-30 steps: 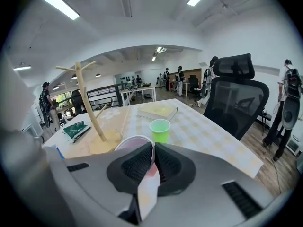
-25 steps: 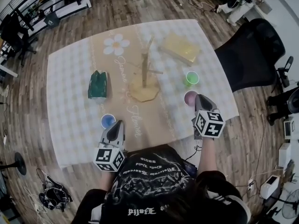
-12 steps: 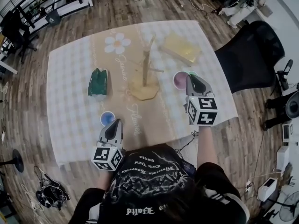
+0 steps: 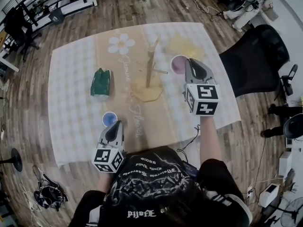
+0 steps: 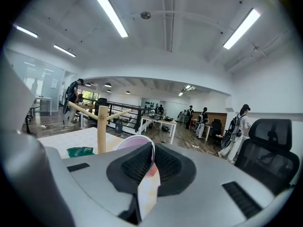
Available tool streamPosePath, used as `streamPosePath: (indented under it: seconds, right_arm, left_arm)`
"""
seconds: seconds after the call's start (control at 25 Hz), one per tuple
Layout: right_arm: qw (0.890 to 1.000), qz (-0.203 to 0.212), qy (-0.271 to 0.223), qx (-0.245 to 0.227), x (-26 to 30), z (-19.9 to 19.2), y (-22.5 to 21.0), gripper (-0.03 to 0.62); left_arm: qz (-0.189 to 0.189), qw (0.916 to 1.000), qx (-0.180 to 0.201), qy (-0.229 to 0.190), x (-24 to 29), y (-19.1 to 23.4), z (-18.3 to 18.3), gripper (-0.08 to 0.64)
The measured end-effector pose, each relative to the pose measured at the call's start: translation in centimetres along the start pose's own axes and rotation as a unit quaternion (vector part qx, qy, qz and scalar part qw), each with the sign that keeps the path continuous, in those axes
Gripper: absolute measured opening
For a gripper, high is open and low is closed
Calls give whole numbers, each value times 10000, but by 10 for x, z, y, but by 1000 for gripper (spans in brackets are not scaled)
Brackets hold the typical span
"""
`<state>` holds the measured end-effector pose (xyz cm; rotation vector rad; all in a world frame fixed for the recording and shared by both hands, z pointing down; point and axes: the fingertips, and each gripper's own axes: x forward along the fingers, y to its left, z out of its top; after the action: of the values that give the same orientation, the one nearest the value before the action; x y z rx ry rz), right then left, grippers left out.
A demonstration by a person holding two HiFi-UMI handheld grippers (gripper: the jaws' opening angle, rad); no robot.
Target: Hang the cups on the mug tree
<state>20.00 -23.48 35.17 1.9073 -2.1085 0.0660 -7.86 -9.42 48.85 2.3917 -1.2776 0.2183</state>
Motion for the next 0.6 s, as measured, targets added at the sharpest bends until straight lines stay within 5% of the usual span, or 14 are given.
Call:
streamPosePath:
  seconds: [0.6]
  right_arm:
    - [9969, -139, -469, -616, 47, 56, 8, 28]
  left_arm:
    - [204, 9998, -56, 29, -2, 12, -2, 21]
